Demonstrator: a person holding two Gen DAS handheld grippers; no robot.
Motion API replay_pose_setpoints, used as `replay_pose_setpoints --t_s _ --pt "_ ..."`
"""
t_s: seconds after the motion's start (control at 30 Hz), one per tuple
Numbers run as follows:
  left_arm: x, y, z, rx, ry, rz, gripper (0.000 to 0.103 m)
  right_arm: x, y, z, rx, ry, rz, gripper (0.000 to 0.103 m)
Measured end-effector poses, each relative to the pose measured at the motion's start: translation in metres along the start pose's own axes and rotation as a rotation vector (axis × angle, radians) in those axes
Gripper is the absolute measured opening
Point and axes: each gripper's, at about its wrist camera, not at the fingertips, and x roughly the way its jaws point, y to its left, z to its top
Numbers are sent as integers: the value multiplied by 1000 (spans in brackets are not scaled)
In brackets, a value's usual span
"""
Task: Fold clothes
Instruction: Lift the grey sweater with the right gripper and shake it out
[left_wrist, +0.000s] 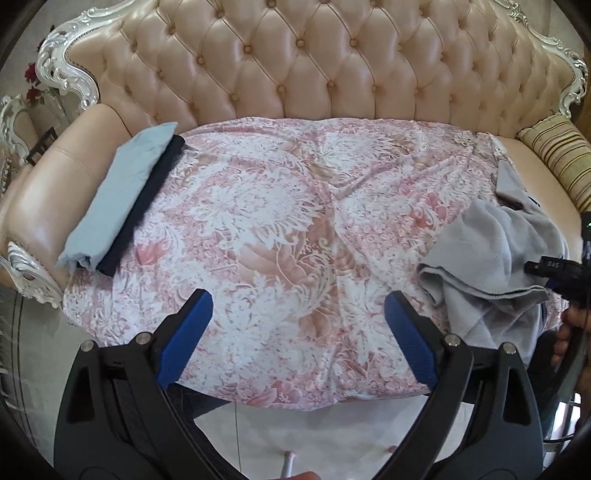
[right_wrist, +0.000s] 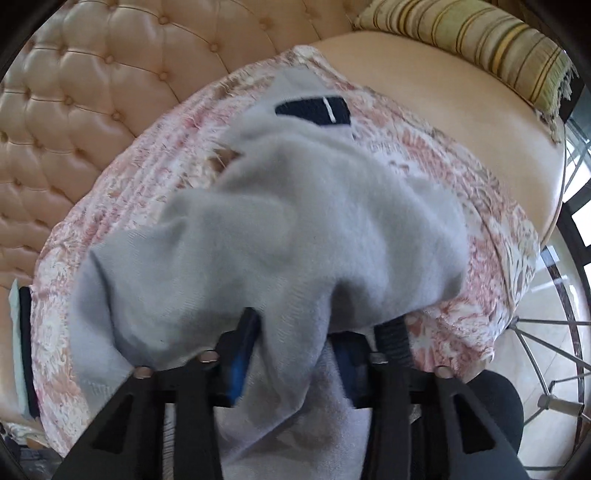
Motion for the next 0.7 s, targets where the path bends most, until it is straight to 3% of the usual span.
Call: replay_pose_setpoints --t_s 0.17,0.37,0.7 --pt "-1 -1 1 15 -14 21 95 -8 0 11 -28 -40 43 21" --pt "-3 -3 1 32 -41 55 95 -25 26 17 -90 -88 88 17" --pt "2 0 0 15 -12 49 95 -67 64 18 -181 -171 170 15"
